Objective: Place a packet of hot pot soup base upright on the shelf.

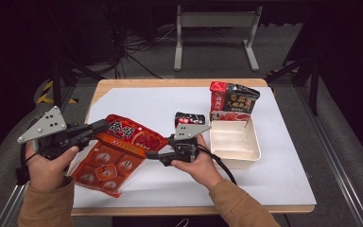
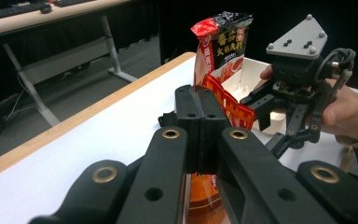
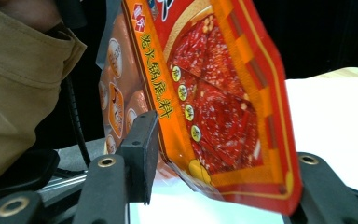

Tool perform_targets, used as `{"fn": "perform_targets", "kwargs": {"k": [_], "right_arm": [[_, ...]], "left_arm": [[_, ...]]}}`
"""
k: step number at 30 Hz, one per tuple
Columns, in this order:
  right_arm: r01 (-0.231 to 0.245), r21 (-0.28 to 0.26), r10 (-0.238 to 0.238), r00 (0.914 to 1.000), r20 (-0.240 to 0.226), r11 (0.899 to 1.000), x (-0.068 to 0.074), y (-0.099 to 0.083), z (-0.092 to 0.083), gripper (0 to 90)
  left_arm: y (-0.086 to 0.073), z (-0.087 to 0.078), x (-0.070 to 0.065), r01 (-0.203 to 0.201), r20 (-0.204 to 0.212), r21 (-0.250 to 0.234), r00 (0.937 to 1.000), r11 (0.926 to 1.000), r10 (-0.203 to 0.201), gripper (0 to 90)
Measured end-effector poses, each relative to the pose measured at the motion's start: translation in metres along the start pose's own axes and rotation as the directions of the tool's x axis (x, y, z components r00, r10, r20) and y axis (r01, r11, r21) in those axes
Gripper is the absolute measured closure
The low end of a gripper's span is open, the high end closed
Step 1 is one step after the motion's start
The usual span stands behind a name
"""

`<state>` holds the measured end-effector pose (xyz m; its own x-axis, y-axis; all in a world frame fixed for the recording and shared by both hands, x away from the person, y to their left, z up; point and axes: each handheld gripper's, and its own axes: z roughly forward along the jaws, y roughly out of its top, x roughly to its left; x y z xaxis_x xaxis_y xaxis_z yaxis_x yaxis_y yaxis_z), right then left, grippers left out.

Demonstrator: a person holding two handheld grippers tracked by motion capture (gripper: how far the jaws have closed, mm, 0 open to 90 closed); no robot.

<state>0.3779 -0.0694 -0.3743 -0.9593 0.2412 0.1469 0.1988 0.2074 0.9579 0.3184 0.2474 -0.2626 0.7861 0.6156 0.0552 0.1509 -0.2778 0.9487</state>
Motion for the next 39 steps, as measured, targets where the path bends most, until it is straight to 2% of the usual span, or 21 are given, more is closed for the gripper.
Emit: {"fn": "perform_targets", "kwargs": {"k": [5, 9, 11, 13, 19, 23, 32, 39], "right_arm": [[-0.020, -0.019, 0.019, 0.9996, -0.019, 1.000, -0.002, -0.001, 0.001, 57.8], [-0.008, -0.012, 0.008, 0.9999, 0.008, 1.000, -0.002, -0.001, -0.001, 73.7], [-0.008, -0.011, 0.008, 1.0000, 0.003, 1.000, -0.002, -0.001, -0.004, 83.1], [0.011, -0.006, -0.011, 0.9999, 0.004, 1.000, 0.000, 0.001, -0.005, 86.9], [0.021, -0.023, -0.020, 0.9998, 0.007, 1.000, 0.009, 0.011, -0.014, 89.6], [0.020, -0.061, -0.019, 0.9997, 0.017, 0.998, 0.014, 0.023, -0.026, 89.9], [0.052, -0.057, -0.050, 0.9980, 0.039, 0.997, 0.025, 0.050, -0.050, 90.0], [0.086, -0.022, -0.085, 0.9954, 0.045, 0.996, 0.033, 0.066, -0.062, 90.0]], "left_arm": [[0.000, 0.000, 0.000, -0.001, -0.004, -0.002, 1.0000, 1.0000, 0.001, 90.0], [0.000, 0.001, -0.001, -0.005, -0.009, 0.002, 0.9999, 1.0000, 0.005, 90.0], [0.001, 0.000, -0.001, -0.008, -0.009, 0.000, 0.9999, 1.0000, 0.008, 90.0], [0.001, -0.001, -0.002, -0.007, -0.014, -0.005, 0.9999, 1.0000, 0.007, 90.0], [0.002, -0.007, -0.003, -0.009, -0.024, -0.033, 0.9997, 0.9994, 0.008, 90.0], [0.003, -0.009, -0.004, -0.013, -0.019, -0.053, 0.9997, 0.9985, 0.012, 90.0], [0.003, -0.008, -0.005, -0.011, 0.001, -0.079, 0.9999, 0.9968, 0.011, 90.0], [0.000, 0.000, -0.002, -0.001, 0.018, -0.070, 0.9998, 0.9976, 0.002, 88.6]]}}
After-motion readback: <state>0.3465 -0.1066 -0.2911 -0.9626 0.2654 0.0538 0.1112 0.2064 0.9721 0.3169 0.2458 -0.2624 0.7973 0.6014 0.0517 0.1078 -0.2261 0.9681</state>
